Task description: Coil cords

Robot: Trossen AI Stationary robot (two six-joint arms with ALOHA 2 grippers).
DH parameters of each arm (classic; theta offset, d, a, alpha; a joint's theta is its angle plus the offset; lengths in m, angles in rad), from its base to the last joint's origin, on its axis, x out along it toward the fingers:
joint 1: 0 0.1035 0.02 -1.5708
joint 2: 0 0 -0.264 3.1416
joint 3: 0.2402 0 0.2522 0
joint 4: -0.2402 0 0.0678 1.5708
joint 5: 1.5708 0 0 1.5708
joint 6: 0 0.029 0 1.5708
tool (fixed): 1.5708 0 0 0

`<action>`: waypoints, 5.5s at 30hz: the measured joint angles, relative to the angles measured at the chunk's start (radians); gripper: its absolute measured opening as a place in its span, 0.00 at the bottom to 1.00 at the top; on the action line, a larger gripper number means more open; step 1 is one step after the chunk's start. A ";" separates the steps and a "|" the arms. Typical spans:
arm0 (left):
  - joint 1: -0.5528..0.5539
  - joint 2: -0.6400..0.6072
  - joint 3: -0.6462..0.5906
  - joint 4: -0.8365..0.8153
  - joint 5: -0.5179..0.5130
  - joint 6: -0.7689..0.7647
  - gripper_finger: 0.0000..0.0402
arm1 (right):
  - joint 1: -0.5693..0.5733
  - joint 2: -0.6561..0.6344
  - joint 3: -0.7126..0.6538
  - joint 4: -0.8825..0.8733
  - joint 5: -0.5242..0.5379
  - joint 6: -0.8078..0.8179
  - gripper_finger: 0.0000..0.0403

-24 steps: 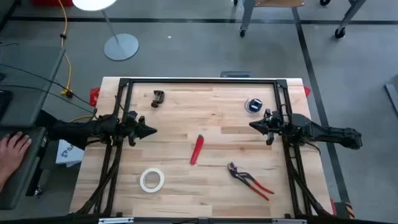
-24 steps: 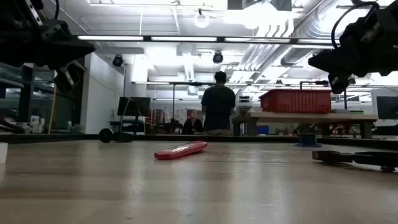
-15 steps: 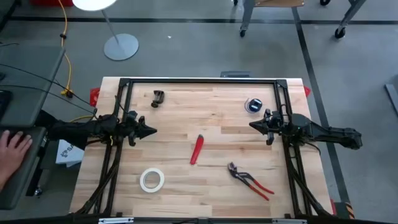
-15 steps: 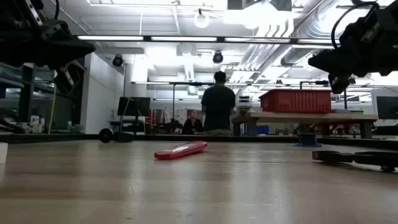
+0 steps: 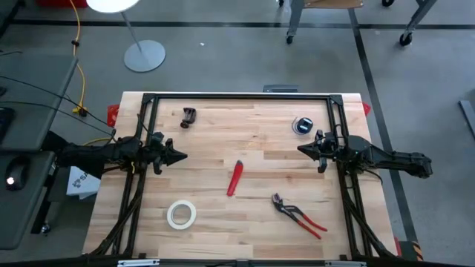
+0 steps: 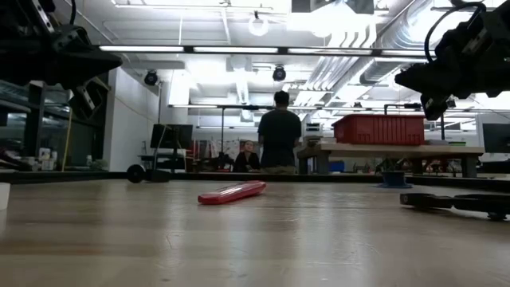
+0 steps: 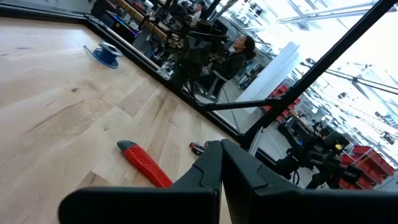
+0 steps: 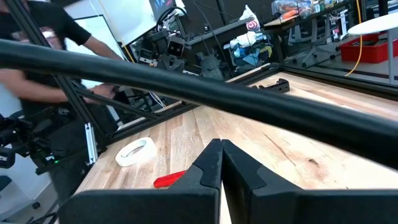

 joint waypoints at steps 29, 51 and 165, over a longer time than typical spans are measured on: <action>0.000 0.000 0.000 0.000 0.000 0.000 0.00 | 0.000 0.000 0.000 0.000 0.000 0.000 0.00; 0.000 0.000 0.000 0.000 0.000 0.000 0.00 | 0.000 0.000 0.000 0.000 0.000 0.000 0.00; 0.054 0.747 0.677 0.077 0.069 0.328 0.00 | 0.000 0.000 0.000 0.000 0.000 0.000 0.00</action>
